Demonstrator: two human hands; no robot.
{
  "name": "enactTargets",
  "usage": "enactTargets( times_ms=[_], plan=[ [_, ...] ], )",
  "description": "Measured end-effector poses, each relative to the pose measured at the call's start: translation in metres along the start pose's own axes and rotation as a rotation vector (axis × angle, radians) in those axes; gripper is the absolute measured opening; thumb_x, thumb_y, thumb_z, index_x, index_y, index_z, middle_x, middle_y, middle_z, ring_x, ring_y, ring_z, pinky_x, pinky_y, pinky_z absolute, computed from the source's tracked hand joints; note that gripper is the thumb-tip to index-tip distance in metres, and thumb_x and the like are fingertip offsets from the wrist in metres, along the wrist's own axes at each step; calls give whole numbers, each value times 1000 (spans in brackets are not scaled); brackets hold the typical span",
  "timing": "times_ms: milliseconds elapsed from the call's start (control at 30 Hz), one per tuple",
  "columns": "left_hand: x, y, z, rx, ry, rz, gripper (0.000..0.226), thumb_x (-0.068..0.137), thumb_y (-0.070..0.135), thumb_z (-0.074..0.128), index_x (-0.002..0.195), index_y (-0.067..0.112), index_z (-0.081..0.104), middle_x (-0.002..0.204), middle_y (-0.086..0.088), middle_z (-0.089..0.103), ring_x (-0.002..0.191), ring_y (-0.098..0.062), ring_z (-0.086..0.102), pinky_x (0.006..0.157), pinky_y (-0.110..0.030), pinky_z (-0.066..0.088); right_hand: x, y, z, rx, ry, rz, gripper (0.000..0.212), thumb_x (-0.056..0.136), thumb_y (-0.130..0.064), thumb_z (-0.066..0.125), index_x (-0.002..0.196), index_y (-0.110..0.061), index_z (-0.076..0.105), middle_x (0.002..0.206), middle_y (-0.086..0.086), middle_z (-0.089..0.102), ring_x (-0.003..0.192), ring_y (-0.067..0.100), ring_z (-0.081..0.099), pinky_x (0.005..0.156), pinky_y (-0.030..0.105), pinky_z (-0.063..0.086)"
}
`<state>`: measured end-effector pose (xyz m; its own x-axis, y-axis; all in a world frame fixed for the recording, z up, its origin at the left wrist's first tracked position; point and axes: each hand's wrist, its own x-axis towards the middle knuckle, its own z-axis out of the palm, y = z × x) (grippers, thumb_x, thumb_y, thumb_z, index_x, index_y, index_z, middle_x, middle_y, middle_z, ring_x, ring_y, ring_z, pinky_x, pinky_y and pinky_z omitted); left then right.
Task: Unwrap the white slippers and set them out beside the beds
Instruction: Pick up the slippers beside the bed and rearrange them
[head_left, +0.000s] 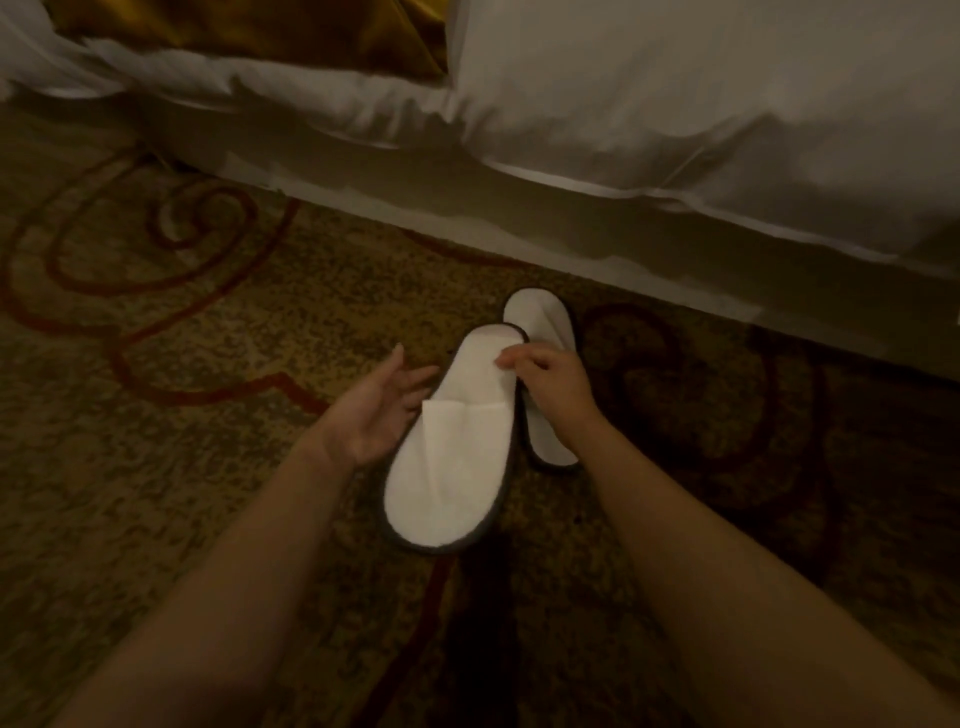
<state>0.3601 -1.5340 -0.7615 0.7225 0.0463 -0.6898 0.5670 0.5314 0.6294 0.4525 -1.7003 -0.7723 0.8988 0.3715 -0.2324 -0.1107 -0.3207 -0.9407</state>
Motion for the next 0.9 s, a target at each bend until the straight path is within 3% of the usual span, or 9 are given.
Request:
enactTargets(
  times_ms=[100,200,300,400,533,633,733,800,900],
  plan=[
    [5,-5,-14,242,-30,-35,51,86,11,58,135,17,45,113,-3,66,98,-17,63,76,-28,52,-3,8,8,-123,-7,14,31,87,-1,53,117,-9,58,130,9,51,112,18,51,78,7,43],
    [17,-13,-18,288,104,42,61,86,-4,54,140,20,38,138,-8,49,109,-22,54,83,-33,49,-8,14,24,-130,-11,107,64,85,-2,57,141,-14,30,149,9,28,135,23,32,108,31,35],
    [27,-20,-22,310,201,139,62,87,-4,54,142,18,34,144,-10,43,124,-27,48,100,-42,44,-16,23,42,-49,33,320,65,83,-9,62,140,-9,29,145,13,37,130,29,40,107,40,39],
    [34,-25,-25,503,293,186,59,87,-3,54,141,15,37,144,-10,44,127,-24,45,97,-33,41,-20,28,56,-148,-74,472,44,84,-12,59,125,-5,45,128,16,53,114,31,53,95,40,48],
    [41,-32,-34,701,384,256,54,88,-2,53,139,12,41,142,-11,47,124,-21,46,94,-28,38,-18,31,59,-484,-96,359,39,87,-15,54,124,-3,46,129,17,48,116,32,49,92,34,44],
    [48,-40,-39,795,410,284,53,89,-1,52,140,10,40,145,-12,43,132,-27,40,105,-33,34,-20,38,49,-781,178,206,37,90,-18,50,124,-8,41,132,16,42,120,30,41,100,36,36],
    [54,-45,-41,915,431,316,52,90,2,52,140,10,39,145,-15,42,133,-30,39,109,-35,33,-19,54,28,-997,249,217,64,87,-37,56,136,-8,26,140,16,34,124,31,35,105,38,31],
    [58,-46,-42,1019,464,295,53,91,9,52,142,14,37,144,-19,39,134,-32,35,111,-36,31,-19,65,15,-1000,171,307,89,81,-48,61,143,-6,13,143,17,29,129,32,30,107,40,30],
    [63,-43,-36,1094,506,282,57,91,22,52,144,16,32,145,-21,36,135,-36,30,113,-41,29,-19,77,5,-943,75,365,101,77,-50,65,145,-8,5,145,17,26,131,32,26,107,41,28]
  ],
)
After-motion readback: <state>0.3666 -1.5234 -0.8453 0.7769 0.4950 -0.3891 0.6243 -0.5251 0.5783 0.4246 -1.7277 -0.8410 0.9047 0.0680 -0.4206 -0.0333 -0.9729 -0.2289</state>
